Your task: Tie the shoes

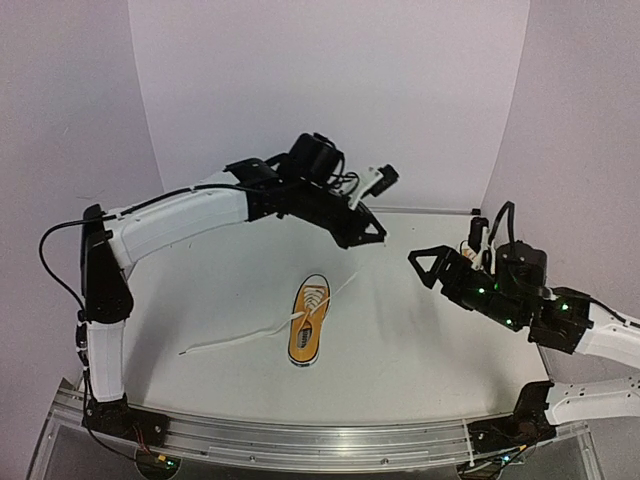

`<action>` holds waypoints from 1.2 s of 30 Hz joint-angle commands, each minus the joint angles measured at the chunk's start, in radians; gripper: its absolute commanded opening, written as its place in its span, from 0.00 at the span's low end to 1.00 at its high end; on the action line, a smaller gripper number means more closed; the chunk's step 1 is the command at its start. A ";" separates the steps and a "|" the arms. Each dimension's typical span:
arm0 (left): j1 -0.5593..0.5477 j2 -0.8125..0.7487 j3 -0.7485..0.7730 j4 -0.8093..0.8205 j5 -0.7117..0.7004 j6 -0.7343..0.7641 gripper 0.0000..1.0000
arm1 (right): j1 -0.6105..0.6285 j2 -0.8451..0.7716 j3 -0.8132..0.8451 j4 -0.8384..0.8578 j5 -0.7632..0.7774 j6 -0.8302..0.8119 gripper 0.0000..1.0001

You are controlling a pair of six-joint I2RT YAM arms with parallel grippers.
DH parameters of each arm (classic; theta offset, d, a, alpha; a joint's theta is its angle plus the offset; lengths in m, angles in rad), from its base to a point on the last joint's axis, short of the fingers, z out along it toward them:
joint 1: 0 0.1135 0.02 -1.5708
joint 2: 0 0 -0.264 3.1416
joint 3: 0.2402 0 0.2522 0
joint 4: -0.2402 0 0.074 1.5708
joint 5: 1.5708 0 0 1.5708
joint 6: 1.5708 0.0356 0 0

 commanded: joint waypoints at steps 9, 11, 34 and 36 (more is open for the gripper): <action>0.023 -0.019 -0.027 -0.098 -0.135 -0.071 0.76 | -0.004 0.025 -0.031 -0.161 0.056 -0.010 0.98; 0.085 -0.101 -0.153 -0.089 -0.151 -0.124 0.81 | -0.004 0.110 0.009 -0.161 0.026 -0.071 0.97; 0.205 -0.387 -0.766 -0.399 -0.418 -0.229 0.81 | -0.005 0.751 0.271 -0.530 -0.321 -0.393 0.67; 0.209 -0.376 -0.779 -0.406 -0.387 -0.219 0.80 | -0.005 0.750 0.246 -0.529 -0.315 -0.379 0.67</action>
